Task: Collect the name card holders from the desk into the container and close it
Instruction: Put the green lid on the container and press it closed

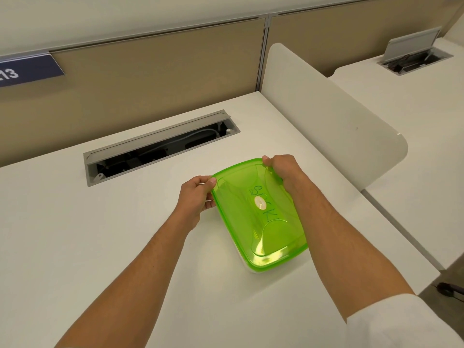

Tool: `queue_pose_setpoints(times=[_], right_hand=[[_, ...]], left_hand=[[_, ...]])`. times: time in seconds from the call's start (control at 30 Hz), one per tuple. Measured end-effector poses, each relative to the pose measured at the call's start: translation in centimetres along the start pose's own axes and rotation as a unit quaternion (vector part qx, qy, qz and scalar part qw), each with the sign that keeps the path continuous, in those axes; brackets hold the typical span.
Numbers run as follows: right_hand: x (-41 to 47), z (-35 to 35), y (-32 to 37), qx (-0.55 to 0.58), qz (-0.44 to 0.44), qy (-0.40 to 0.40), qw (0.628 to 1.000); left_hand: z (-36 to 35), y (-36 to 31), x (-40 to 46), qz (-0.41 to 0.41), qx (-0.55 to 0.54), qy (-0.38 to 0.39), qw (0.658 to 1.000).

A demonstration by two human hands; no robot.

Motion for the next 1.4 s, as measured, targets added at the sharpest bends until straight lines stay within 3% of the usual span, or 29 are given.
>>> queue_pose_setpoints(times=[0.2,0.3,0.43,0.67,0.87,1.4], right_hand=[[-0.4,0.2,-0.4,0.0,0.004,-0.002,1.0],[-1.4,0.9,-0.1,-0.056,0.053,-0.04,0.996],[-3.4,2.0,-0.3,-0.125,0.08,-0.03,0.988],[-9.4,5.6,-3.8,-0.136,0.088,-0.052,0.985],[-13.9,7.7,-6.9,-0.062,0.066,-0.095,0.991],[-17.3,7.7,-9.3,0.137,0.0,-0.13,0.982]], left_hand=[[0.1,0.2,0.1,0.001,-0.006,-0.002,1.0],[0.0,0.2,0.0,-0.002,-0.008,-0.007,1.0],[0.1,0.1,-0.2,-0.01,-0.004,-0.015,1.0],[0.3,-0.1,-1.1,-0.032,0.025,-0.081,0.996],[0.0,1.5,-3.2,-0.007,0.046,-0.099,0.994],[-3.5,9.9,-12.5,0.064,0.019,0.043,0.997]])
Point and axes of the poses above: each hand's wrist, its own x-axis towards the middle knuckle, its own z-axis out of the back of the hand, y = z × x, the point moved 7 cm from there along x, towards the middle knuckle, and after that the axes turned 12 degrees about z, right-handed, at the moved point
